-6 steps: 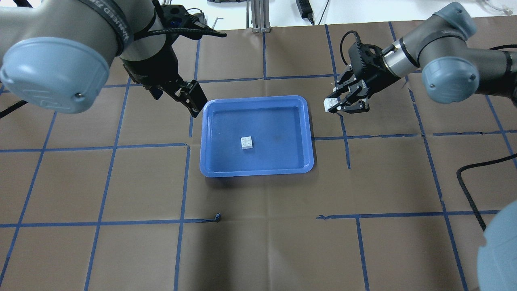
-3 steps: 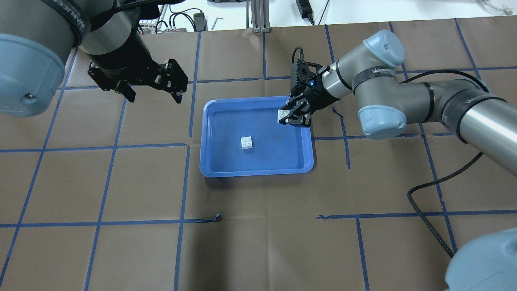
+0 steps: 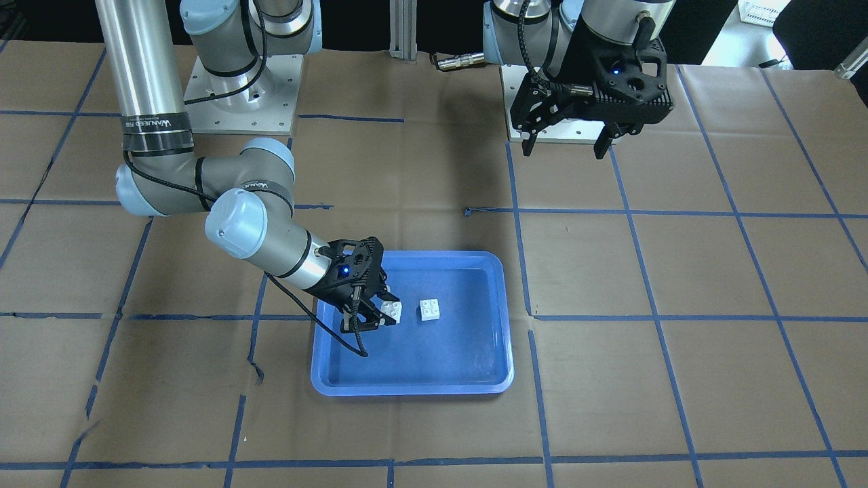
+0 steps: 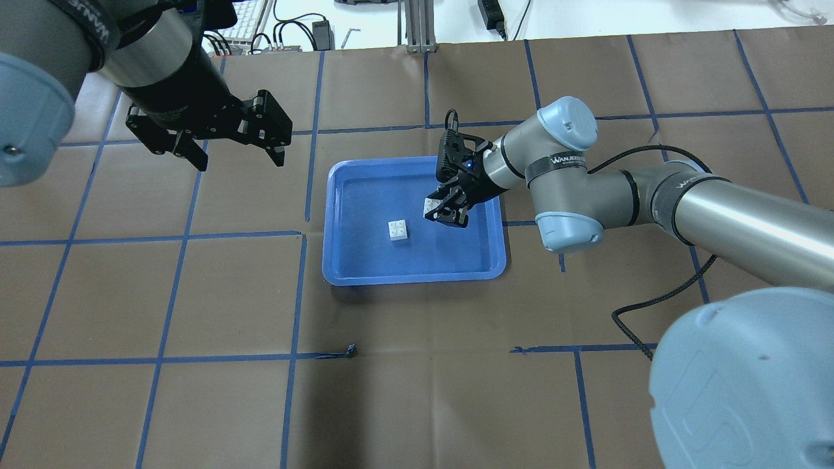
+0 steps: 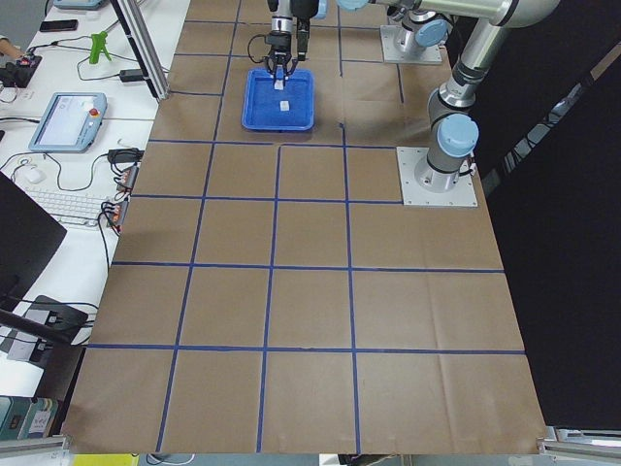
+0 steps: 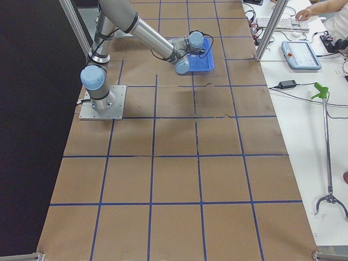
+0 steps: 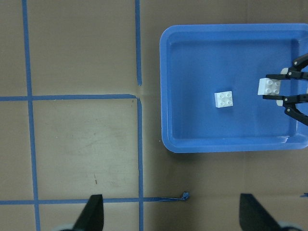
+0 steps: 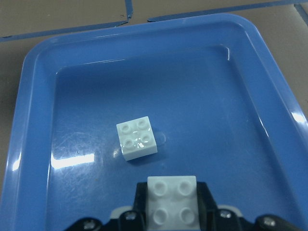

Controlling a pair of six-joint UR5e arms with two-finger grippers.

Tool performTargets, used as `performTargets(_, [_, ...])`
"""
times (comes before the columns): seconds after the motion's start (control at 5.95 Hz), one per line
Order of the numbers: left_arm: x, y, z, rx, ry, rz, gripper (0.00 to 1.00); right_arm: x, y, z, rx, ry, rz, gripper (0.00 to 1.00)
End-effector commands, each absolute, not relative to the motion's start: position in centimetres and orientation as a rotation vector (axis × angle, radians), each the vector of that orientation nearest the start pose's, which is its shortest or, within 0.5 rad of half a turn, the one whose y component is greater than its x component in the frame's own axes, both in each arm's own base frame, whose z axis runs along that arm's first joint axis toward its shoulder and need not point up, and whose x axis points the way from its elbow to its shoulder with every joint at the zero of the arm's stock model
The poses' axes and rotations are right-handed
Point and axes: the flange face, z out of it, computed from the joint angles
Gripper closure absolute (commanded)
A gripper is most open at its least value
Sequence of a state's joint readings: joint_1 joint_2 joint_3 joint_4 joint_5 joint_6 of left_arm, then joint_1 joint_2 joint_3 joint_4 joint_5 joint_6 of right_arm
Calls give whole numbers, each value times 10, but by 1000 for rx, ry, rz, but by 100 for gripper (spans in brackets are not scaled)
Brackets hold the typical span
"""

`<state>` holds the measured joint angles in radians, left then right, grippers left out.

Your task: Assemble white blocks and place on blue tray

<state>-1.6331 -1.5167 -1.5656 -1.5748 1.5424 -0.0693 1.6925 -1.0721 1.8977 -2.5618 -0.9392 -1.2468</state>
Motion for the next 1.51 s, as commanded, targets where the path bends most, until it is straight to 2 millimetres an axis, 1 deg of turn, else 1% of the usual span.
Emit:
performTargets(0.0, [-163, -463, 516, 0, 3153, -88, 1, 275, -547, 169, -1724, 1965, -607, 75])
performTargets(0.17, [-162, -464, 518, 0, 3150, -89, 1, 282, -544, 167, -1738, 1954, -596, 75])
performTargets(0.5, [-162, -463, 517, -4, 3154, -86, 1, 286, -543, 169, -1779, 1923, -613, 75])
performTargets(1.01, [-161, -463, 517, -14, 3153, -86, 1, 288, -544, 172, -1851, 1878, -653, 76])
performTargets(1.18, [-161, -463, 518, -14, 3153, -88, 1, 288, -543, 169, -1858, 1883, -641, 76])
performTargets(1.34, [-162, -462, 518, -14, 3152, -91, 1, 288, -544, 161, -1854, 1886, -628, 76])
